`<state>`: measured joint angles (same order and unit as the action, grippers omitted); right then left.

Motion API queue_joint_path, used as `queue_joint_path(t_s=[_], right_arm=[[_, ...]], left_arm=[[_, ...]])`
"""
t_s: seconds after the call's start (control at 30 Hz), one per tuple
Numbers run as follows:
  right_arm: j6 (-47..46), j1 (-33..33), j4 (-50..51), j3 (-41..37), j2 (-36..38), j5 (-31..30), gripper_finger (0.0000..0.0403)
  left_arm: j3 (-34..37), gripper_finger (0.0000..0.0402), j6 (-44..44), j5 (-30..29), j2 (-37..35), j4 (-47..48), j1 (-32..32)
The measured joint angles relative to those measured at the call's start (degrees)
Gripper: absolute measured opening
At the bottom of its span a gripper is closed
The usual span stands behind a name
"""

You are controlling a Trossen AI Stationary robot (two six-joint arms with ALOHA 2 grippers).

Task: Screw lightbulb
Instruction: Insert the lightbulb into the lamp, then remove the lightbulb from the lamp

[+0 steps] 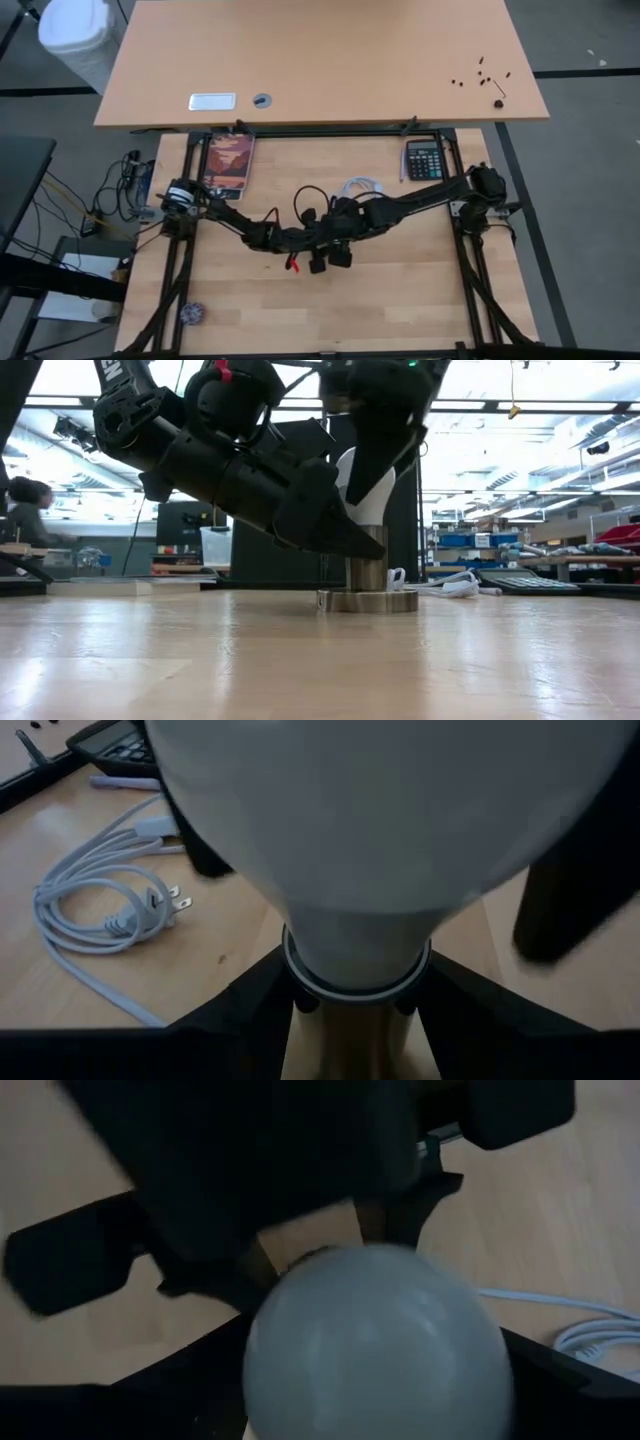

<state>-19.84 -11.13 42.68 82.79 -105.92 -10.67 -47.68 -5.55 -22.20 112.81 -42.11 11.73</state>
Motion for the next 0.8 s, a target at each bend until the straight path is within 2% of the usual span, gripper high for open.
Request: queue_joint_path(t_s=[0.23, 0.43, 0.67, 0.8], right_arm=[[0.4, 0.1, 3.8, 4.5, -2.8, -0.6, 0.0304], [0.5, 0.0, 5.1, 4.5, -2.1, -0.8, 0.0259], [1.4, 0.0, 5.7, 4.5, -2.0, -0.1, 0.0259], [8.0, 0.0, 5.8, 4.5, -2.0, 0.8, 0.0264]], left_arm=[[0.0, 0.0194, -0.7, 0.0, 0.0, 0.2, 0.0], [0.0, 0.0194, -0.6, 0.0, 0.0, 0.2, 0.0], [0.0, 0.0194, -0.5, 0.2, 0.1, 0.0, 0.0], [0.0, 0.0194, 0.2, 0.4, 0.1, 0.0, 0.0]])
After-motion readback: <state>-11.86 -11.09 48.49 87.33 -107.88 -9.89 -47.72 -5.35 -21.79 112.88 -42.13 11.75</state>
